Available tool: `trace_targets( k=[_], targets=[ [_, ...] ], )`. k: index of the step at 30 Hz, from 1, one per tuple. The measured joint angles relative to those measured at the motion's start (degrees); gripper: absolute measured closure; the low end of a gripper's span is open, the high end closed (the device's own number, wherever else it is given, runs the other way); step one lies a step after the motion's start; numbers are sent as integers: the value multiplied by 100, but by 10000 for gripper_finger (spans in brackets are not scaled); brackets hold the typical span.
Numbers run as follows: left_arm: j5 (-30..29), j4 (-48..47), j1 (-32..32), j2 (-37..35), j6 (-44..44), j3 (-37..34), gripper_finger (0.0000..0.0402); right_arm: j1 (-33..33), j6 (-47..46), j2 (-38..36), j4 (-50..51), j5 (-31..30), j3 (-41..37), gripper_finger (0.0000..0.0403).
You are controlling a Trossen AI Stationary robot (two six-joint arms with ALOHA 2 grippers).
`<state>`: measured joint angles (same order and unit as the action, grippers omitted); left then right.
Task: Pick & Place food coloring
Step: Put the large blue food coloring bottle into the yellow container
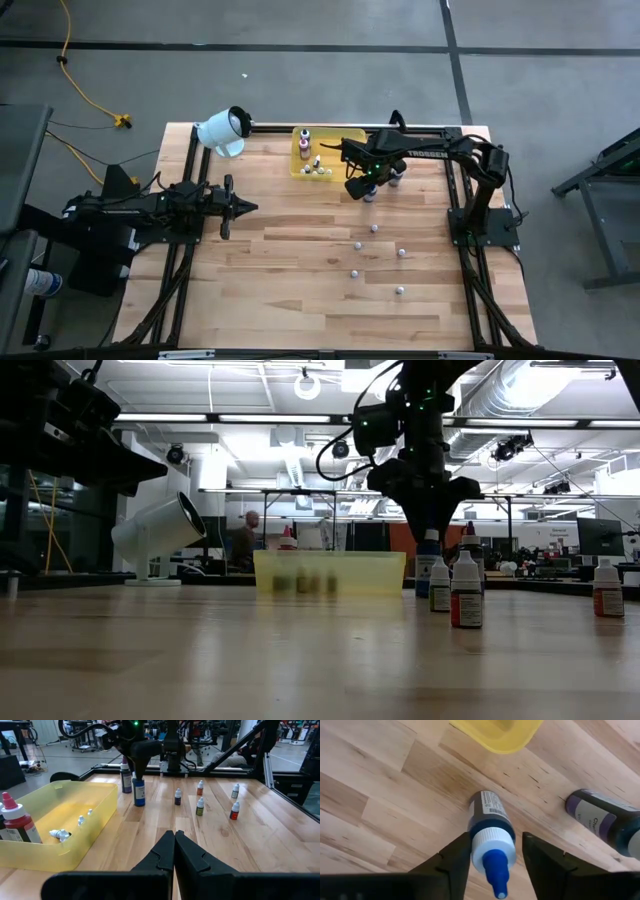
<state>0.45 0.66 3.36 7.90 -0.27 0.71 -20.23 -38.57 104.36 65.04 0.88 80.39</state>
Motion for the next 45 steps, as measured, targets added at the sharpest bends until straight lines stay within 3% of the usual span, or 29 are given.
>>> trace_targets(
  k=[8,22,39,45],
  targets=[
    [0,1,0,0,-2,0,401,0,68,0,2,5,1,290],
    [0,0,-2,0,-1,0,401,-1,283,-215,-38,315,12,292],
    [0,1,0,-2,-2,0,401,-196,515,-1739,-364,644,27,292],
    [0,1,-1,-2,-1,0,401,-335,703,-1653,-226,423,869,292]
  ],
)
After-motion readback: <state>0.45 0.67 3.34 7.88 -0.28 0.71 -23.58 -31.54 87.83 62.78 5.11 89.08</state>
